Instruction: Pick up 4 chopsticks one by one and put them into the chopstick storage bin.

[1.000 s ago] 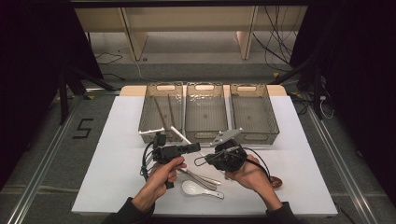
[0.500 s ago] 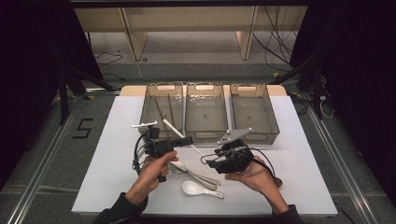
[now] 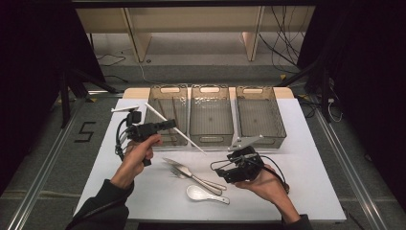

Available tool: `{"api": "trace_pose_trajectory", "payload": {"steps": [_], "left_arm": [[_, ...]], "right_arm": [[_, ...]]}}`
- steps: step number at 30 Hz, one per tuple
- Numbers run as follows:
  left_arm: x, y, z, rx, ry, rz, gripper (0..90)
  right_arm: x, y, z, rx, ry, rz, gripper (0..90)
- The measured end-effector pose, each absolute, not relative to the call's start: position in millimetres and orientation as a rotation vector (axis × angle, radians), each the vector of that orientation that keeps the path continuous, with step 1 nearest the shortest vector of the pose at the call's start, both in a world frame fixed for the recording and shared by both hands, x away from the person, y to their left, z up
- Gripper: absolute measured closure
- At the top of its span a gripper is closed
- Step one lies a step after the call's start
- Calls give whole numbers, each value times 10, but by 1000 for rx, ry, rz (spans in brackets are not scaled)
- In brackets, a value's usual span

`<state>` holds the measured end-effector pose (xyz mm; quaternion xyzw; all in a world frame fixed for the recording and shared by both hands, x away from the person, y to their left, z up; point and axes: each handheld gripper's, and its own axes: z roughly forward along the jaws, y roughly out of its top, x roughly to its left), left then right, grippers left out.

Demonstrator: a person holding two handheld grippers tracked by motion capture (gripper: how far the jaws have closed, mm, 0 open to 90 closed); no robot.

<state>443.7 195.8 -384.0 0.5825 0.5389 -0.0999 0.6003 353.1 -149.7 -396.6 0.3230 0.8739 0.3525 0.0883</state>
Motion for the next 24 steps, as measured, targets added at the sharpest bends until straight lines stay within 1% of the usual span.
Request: {"api": "trace_pose_trajectory", "payload": {"steps": [14,19,24], "left_arm": [[4776,2412,-3475,1346,1308,-88,831],[4887,2487,-3481,1353,1349,-61,831],[4983,2461,-3556,1396,1386,-39,831]], "right_arm": [[3502,-1563,-4019,975,2588,1060,320],[3503,-1580,-4020,973,2580,1065,316],[3495,-1582,-4033,963,2580,1069,310]]}}
